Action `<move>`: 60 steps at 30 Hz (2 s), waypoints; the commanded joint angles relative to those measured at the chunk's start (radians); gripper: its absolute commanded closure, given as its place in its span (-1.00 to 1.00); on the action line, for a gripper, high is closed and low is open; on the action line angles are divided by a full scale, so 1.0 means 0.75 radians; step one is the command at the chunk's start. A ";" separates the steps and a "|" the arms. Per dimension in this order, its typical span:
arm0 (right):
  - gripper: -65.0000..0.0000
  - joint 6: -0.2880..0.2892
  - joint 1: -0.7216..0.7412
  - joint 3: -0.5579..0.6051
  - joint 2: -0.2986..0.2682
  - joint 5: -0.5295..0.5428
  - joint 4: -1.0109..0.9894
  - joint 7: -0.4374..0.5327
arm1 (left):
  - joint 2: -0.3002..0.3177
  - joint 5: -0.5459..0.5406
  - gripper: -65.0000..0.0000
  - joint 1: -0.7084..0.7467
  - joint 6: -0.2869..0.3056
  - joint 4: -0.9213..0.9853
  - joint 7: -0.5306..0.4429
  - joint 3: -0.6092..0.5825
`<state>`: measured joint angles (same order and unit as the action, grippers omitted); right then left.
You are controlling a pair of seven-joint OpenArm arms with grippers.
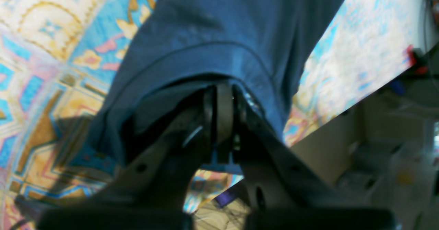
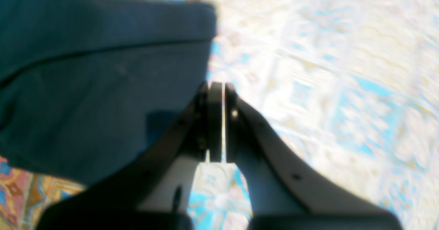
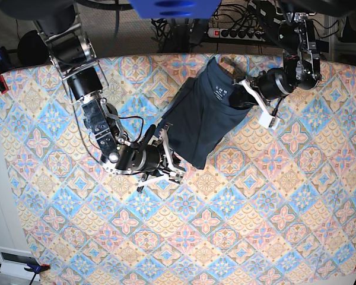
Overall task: Layout the t-shirt on the table in an organized manner, then fold the t-shirt properly
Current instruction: 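Press and flatten the folded shirt with both grippers, then fold the shirt bundle over again with both grippers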
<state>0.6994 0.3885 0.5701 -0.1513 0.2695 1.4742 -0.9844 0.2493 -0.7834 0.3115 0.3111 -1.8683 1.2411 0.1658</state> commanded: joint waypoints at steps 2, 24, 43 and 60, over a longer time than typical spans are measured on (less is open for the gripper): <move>0.96 -0.002 0.105 0.012 0.049 0.030 -0.007 0.047 | 0.006 0.061 1.00 -0.042 0.002 -0.018 -0.015 -0.040; 0.96 -0.002 0.267 0.432 0.229 -0.385 -0.641 0.237 | 0.012 0.184 1.00 -0.253 0.002 0.195 -0.101 -0.097; 0.97 -0.002 0.254 -0.010 0.012 -0.377 -0.559 0.233 | 0.004 0.025 1.00 -0.408 0.002 0.072 -0.089 0.081; 0.97 -0.002 0.226 -0.256 -0.018 -0.385 -0.586 0.197 | -0.221 -0.096 1.00 -0.177 0.002 -0.018 -0.042 -0.011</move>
<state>0.7025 0.5293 0.3813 -0.1574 -0.0208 1.0225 -0.8474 0.0864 -0.8326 0.1917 0.3080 -1.8645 1.2263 0.1604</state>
